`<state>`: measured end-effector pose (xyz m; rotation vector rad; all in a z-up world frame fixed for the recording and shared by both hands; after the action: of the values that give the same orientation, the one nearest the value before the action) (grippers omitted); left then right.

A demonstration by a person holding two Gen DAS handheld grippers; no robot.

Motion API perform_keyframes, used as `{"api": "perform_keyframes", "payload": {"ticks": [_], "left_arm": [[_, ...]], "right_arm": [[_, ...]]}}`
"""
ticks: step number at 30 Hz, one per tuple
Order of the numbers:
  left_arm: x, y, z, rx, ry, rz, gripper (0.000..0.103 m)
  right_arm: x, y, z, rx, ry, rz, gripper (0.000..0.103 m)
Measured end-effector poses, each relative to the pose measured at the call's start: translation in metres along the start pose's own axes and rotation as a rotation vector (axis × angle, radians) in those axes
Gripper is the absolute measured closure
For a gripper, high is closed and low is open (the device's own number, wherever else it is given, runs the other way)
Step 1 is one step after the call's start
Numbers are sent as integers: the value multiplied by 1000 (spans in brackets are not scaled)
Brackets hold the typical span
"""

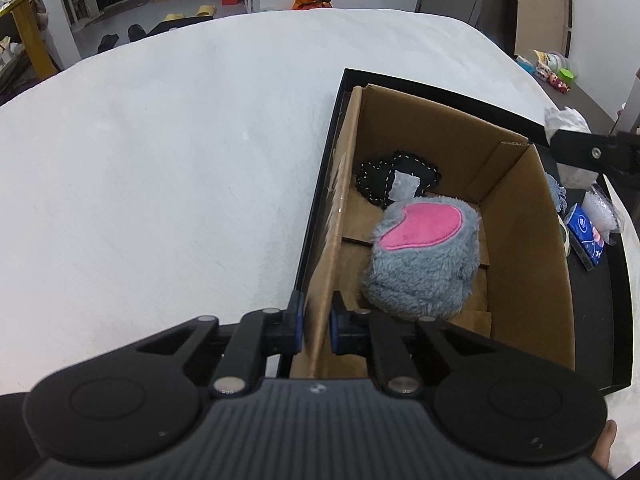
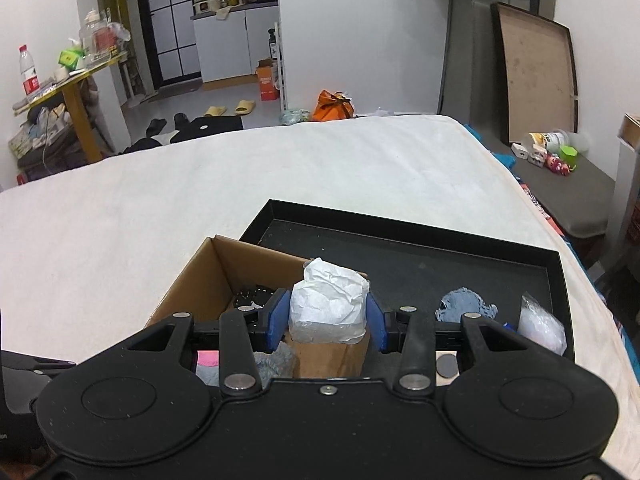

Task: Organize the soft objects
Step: 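Carry the white tissue bundle into the box and release it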

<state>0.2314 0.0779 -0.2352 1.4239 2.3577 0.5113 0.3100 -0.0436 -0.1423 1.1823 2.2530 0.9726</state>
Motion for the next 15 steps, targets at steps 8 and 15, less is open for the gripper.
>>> {"api": "perform_keyframes", "payload": {"ticks": [8, 15], "left_arm": [[2, 0, -1, 4, -13, -12, 91], [3, 1, 0, 10, -13, -14, 91]], "right_arm": [[17, 11, 7, -6, 25, -53, 51], [8, 3, 7, 24, 8, -66, 45]]}}
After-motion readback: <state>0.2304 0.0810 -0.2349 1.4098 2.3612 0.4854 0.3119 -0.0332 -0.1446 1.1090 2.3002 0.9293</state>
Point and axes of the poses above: each gripper's, at about its wrist camera, not at the fingertips, and z roughly the way its jaws point, x to its left, y to its top, the point moved 10 cm from there along z, roughly the way its jaws point, and after that the axes turned 6 degrees about -z, right-handed, at the moved point
